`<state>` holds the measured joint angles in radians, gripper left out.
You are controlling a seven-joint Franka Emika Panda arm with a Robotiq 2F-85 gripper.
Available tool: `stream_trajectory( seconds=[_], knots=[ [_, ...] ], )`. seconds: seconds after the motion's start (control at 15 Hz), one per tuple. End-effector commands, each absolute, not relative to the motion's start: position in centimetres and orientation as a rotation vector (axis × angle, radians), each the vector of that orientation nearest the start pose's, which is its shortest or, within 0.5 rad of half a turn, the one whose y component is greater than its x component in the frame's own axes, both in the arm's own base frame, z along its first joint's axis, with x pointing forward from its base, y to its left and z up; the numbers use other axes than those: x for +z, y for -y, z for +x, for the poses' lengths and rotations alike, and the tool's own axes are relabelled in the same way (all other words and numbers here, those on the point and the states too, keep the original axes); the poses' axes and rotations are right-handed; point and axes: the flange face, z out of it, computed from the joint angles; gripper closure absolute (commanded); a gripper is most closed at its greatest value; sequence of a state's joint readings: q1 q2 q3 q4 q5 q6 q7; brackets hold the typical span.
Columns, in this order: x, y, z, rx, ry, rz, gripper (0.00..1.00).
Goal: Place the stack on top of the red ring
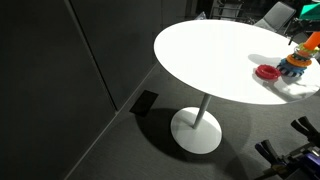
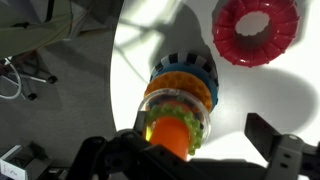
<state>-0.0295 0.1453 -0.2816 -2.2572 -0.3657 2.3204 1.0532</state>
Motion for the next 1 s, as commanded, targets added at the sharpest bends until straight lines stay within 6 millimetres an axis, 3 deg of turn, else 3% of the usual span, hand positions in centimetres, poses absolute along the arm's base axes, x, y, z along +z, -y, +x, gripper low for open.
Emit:
stream_trajectory(
  seconds=[0.0, 0.53, 0.67, 0.93],
  knots=[
    [31.2, 17.6, 49.1, -0.134, -1.877, -2.922, 0.0],
    [31.7, 19.3, 47.1, -0.278, -2.019, -2.922, 0.0],
    [31.5, 19.8, 46.7, -0.301, -2.051, -2.919, 0.26],
    [31.2, 20.3, 46.2, -0.327, -2.085, -2.919, 0.6]
  ],
)
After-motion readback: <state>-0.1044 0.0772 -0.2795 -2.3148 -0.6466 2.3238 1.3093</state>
